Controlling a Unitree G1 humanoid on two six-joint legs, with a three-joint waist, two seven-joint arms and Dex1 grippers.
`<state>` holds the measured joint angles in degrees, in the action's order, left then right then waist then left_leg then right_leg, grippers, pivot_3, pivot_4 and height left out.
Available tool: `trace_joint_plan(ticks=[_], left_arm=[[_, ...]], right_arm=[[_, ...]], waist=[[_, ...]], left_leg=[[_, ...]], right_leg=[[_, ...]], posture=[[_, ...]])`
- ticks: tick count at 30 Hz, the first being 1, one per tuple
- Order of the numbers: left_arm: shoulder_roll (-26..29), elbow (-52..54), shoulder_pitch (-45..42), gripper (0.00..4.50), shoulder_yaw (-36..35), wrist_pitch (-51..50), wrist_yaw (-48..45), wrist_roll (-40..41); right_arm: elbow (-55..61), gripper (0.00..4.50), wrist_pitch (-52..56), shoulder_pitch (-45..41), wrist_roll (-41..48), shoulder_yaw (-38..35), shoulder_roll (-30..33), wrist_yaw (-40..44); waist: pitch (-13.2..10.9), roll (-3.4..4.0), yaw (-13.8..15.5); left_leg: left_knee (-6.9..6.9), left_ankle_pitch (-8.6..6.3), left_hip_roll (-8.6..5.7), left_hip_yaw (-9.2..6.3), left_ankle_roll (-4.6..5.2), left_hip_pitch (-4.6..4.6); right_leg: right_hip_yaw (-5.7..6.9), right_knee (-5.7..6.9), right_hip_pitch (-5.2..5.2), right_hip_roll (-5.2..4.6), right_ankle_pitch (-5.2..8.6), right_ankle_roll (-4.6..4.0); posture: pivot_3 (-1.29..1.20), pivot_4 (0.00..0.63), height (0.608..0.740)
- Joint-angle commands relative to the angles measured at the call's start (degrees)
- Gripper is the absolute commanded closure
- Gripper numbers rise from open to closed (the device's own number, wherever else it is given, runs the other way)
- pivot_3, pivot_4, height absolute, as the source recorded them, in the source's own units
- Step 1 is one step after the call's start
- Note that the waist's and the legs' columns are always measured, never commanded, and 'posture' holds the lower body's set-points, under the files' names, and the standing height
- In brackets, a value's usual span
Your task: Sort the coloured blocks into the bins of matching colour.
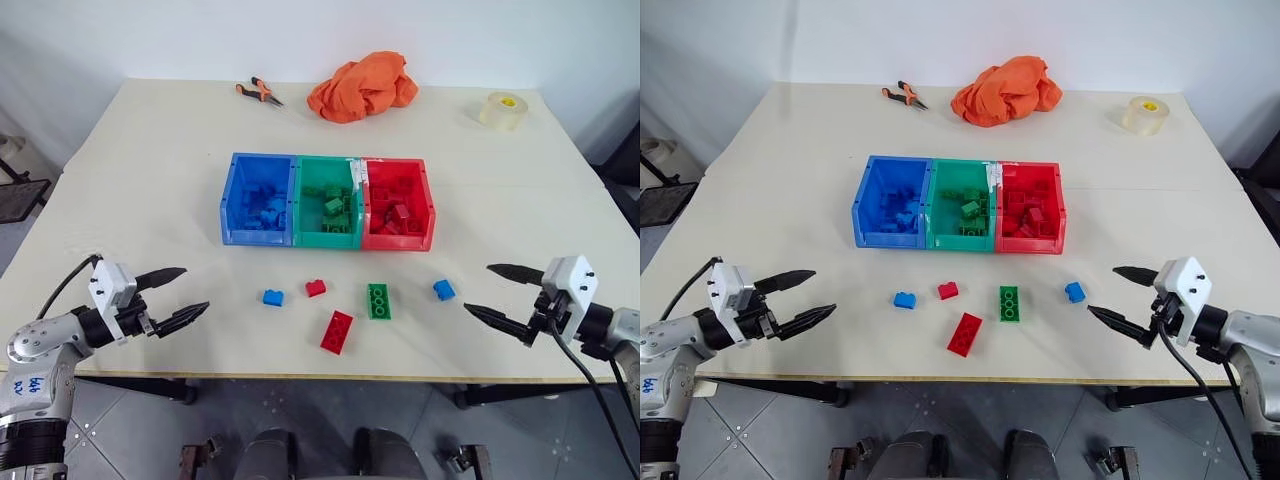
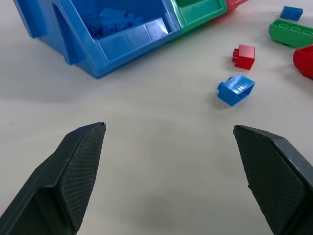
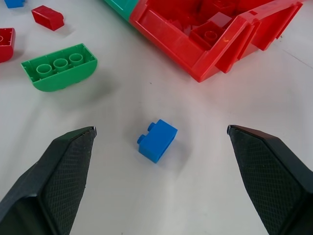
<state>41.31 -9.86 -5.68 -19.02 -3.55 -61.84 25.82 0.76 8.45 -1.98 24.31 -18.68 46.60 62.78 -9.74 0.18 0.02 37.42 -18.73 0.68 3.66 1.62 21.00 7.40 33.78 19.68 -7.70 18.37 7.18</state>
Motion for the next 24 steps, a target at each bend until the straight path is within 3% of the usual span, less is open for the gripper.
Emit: trace_joint_plan(ticks=[1, 12, 24], left_arm=[[0.14, 0.55, -0.66, 0.05, -0.16, 0.43, -0.09, 0.44], [1.1, 8.36, 0.25, 0.05, 3.98, -11.34, 0.29, 2.29], [-0.81, 3.22, -7.42, 0.05, 7.25, -7.94, -9.8, 4.07]], right_arm=[[0.19, 0.0, -0.98, -0.96, 0.42, -0.88, 0.18, -0.55], [1.27, 0.0, 4.21, 0.14, 0.86, -2.33, 2.3, -1.74], [7.05, 0.0, 11.07, 13.87, 0.39, -13.53, 9.19, -0.12]], waist=[[0.0, 0.0, 0.0], [0.0, 0.0, 0.1], [0.02, 0.0, 1.1]], left_leg=[[0.0, 0.0, 0.0, 0.0, 0.0, 0.0], [0.03, 0.0, -0.02, -0.03, 0.01, 0.01], [0.02, 0.0, -0.04, 0.09, 0.01, -0.03]], right_leg=[[0.01, 0.0, 0.0, 0.0, 0.0, 0.0], [-0.04, 0.06, 0.0, 0.03, 0.0, 0.0], [0.0, -0.01, -0.02, 0.14, 0.0, 0.0]], posture=[[0.0, 0.15, 0.74], [0.0, 0.15, 0.74], [0.0, 0.15, 0.74]])
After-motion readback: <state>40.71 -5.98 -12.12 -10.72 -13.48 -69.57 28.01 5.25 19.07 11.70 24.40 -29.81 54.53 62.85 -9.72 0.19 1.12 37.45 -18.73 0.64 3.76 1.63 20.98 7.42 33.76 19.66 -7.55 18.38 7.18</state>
